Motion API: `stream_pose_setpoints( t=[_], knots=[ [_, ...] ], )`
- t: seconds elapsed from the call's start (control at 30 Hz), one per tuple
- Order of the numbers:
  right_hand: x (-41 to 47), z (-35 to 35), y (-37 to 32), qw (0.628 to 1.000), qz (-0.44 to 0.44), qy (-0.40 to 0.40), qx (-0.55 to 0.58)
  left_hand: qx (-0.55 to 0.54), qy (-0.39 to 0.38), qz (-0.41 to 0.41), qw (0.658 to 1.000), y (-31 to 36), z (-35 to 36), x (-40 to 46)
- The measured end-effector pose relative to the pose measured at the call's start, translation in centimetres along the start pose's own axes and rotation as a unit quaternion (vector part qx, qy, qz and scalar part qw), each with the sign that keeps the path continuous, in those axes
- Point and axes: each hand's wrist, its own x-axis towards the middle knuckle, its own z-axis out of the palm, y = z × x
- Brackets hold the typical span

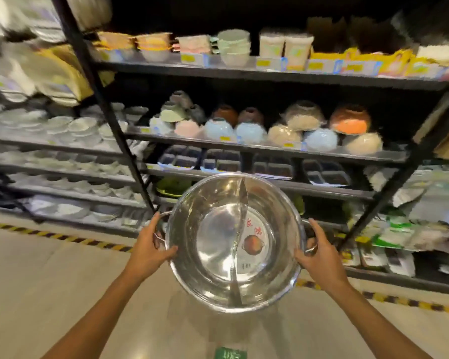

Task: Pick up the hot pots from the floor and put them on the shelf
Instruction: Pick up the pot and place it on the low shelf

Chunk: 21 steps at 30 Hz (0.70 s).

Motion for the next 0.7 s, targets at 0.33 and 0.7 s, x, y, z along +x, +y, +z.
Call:
stream_pose_setpoints(
  t=[0.33,0.7],
  knots=[
    [-2.5,24.4,-20.6,0.969,-0.122,-0.213,-0.012,0.014,0.179,-0.081,0.981,-16.5,-24.3,-11.5],
    [-1.5,48.0,-37.1,0.901,-0.244,-0.359,-0.015,0.055,0.323,-0.207,0.922,-31.5,-38.0,-16.7]
  ],
)
